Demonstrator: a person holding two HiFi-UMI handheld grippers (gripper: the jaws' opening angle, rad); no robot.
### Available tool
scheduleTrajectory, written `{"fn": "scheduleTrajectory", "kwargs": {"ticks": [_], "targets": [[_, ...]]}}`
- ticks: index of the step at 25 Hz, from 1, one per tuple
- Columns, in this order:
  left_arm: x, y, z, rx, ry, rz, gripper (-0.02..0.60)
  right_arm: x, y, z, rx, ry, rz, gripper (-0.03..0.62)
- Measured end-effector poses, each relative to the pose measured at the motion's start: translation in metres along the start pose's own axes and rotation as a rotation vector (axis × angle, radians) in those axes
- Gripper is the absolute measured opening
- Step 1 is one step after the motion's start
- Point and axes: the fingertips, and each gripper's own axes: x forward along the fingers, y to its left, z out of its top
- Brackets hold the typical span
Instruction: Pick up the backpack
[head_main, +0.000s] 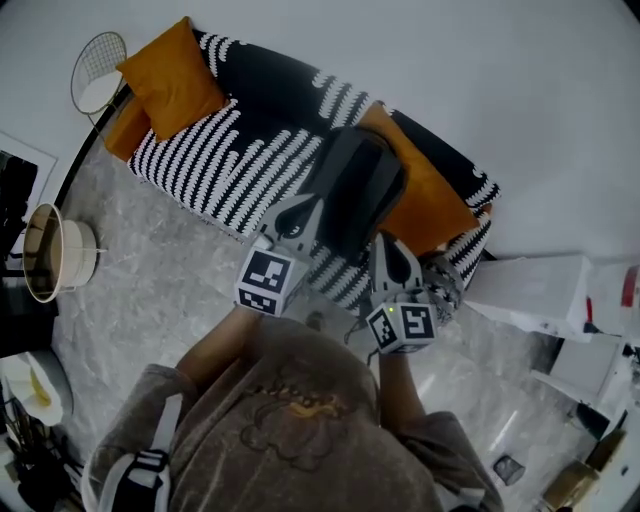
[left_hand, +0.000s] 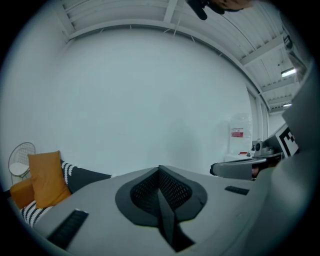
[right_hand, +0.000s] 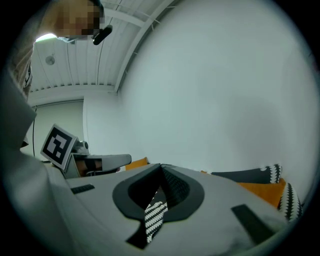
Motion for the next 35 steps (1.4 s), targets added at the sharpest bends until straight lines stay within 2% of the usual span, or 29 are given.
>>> {"fn": "scheduleTrajectory", "kwargs": {"ticks": [7,12,20,23,26,27,29,30,31,35], "targets": [[0.049,0.027,0.008,0.037,0.007,-0.087,0.002,0.05,-0.013,0.012,0.005,-0.024,-0.044,0.008],[0.078,0.043,0.011,0.061,0.013,-0.133,0.003,0.074,-0.029,0.017,0.001,-0.033,-0.107,0.008],[0.114,0.056,0.012,0.079,0.027,-0.151,0.006,0.103,-0.05,0.023,0.004,-0.035,-0.141,0.008],[0.123,0.056,0.009,0.07,0.047,-0.15,0.038,0.11,-0.058,0.023,0.012,-0.038,-0.145,0.013],[0.131,0.057,0.005,0.049,0.054,-0.164,0.112,0.119,-0.066,0.019,0.024,-0.017,-0.151,0.158],[0.135,0.057,0.003,0.036,0.059,-0.169,0.165,0.121,-0.069,0.016,0.029,-0.007,-0.155,0.225],[0.144,0.057,-0.002,0.01,0.072,-0.172,0.332,0.126,-0.075,0.012,0.04,0.012,-0.159,0.296],[0.149,0.056,-0.005,0.006,0.077,-0.169,0.374,0.128,-0.08,0.009,0.045,0.021,-0.16,0.302],[0.154,0.056,-0.007,0.006,0.084,-0.167,0.387,0.131,-0.085,0.005,0.049,0.028,-0.16,0.302],[0.166,0.06,-0.025,-0.001,0.149,-0.163,0.4,0.144,-0.102,-0.017,0.055,0.063,-0.163,0.302]]}}
